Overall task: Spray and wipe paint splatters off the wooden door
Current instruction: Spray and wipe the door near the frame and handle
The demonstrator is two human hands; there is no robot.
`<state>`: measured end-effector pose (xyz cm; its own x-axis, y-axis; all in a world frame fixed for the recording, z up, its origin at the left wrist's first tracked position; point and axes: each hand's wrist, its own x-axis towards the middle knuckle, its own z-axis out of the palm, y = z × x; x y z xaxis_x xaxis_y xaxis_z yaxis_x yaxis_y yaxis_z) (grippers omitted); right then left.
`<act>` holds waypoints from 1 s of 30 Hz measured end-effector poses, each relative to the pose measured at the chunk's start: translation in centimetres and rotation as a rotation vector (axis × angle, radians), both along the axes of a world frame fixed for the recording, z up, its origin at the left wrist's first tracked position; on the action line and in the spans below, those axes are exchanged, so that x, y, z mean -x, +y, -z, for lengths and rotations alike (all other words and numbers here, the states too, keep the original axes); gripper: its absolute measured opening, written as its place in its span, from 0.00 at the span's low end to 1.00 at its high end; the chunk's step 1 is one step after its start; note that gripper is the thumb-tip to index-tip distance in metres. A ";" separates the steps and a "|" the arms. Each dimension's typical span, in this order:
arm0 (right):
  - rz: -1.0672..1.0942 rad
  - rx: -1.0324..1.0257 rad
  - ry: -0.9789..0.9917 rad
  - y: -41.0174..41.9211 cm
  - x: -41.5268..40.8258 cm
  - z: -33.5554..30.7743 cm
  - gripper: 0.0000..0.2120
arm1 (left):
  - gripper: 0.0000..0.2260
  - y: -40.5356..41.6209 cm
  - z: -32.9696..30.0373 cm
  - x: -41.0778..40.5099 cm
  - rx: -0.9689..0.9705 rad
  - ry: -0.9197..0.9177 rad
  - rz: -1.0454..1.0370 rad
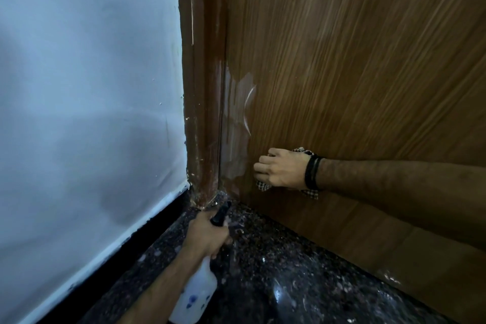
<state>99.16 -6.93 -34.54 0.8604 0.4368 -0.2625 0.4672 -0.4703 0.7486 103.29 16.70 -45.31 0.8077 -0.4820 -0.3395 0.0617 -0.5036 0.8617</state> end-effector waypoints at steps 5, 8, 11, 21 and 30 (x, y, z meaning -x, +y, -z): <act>-0.054 -0.060 -0.096 0.0 0.1 -0.1 0.15 | 0.06 -0.5 0.1 -0.4 0.046 0.046 -0.071; -0.053 -0.116 -0.071 0.1 0.2 0.4 0.17 | 0.04 -0.8 0.4 0.1 0.065 0.118 -0.078; -0.054 -0.188 -0.074 0.0 -0.1 1.1 0.14 | 0.05 -1.1 1.0 0.1 0.065 0.163 -0.103; -0.137 -0.192 -0.080 1.1 -5.3 4.1 0.12 | 0.08 -1.8 2.6 -1.4 -0.005 0.159 -0.155; -0.133 -0.205 -0.077 2.1 -7.1 7.2 0.15 | 0.08 -2.7 2.6 -2.7 0.087 0.167 -0.193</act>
<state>106.26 -4.82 -41.73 0.8056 0.5852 -0.0927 0.4806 -0.5539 0.6798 106.00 14.00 -47.94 0.8238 -0.3578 -0.4397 0.2941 -0.3933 0.8711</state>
